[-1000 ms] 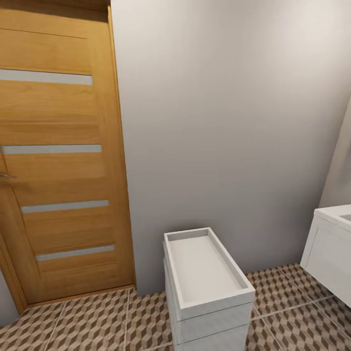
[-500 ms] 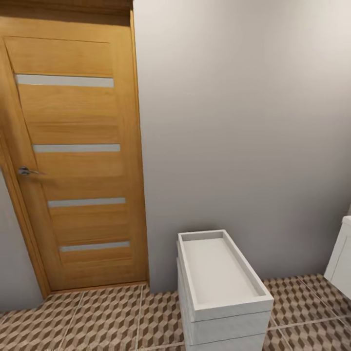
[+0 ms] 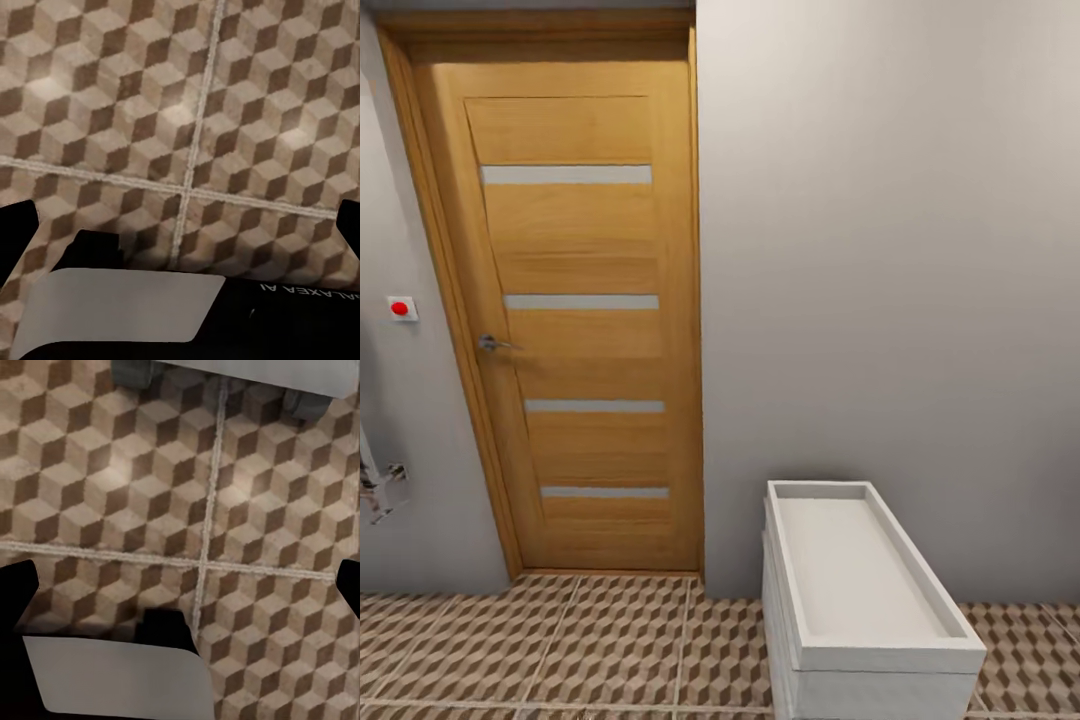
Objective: Take the four mousetraps from the cabinet in the bathroom and place them on the bathroom floor. Make sure all four end up on the same floor surface, and ensure that at least two of them are either under or directly next to the same bathroom sink.
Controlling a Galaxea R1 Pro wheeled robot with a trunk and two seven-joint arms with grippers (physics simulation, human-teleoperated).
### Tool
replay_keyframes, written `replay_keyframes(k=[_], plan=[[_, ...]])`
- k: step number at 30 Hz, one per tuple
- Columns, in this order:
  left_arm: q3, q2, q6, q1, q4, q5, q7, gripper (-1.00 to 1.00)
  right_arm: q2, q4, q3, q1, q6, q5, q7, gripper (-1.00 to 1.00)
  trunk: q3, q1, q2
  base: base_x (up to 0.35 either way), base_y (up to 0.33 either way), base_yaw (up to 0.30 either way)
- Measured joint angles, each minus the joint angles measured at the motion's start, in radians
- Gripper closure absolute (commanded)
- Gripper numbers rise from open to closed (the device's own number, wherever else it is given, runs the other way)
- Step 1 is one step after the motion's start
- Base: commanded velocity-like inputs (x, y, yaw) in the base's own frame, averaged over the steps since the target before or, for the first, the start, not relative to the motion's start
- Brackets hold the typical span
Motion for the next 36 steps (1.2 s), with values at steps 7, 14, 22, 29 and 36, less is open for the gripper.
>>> replay_keyframes(k=[7, 14, 22, 29, 36], plan=[[0.0, 0.0, 0.0, 0.0, 0.0, 0.0, 0.0, -1.0, 0.001, 0.0, 0.0, 0.0, 0.0, 0.0, -0.001, -1.0, 0.0, 0.0, 0.0, 0.0, 0.0, 0.3], [0.0, 0.0, 0.0, 0.0, 0.0, 0.0, 0.0, -1.0, 0.002, 0.0, 0.0, 0.0, -0.001, 0.0, -0.001, -1.0, 0.0, 0.0, 0.0, 0.0, 0.0, 0.3], [0.0, 0.0, 0.0, 0.0, 0.0, 0.0, 0.0, -1.0, 0.0, 0.0, 0.0, 0.0, 0.001, 0.0, -0.002, -1.0, 0.0, 0.0, 0.0, 0.0, 0.0, 0.3], [0.0, 0.0, 0.0, 0.0, 0.0, 0.0, 0.0, -1.0, 0.0, 0.0, 0.0, 0.0, 0.001, 0.0, -0.002, -1.0, 0.0, 0.0, 0.0, 0.0, 0.0, 0.3], [0.0, 0.0, 0.0, 0.0, 0.0, 0.0, 0.0, -1.0, 0.0, 0.0, 0.0, 0.0, 0.001, 0.0, -0.002, -1.0, 0.0, 0.0, 0.0, 0.0, 0.0, 0.3]])
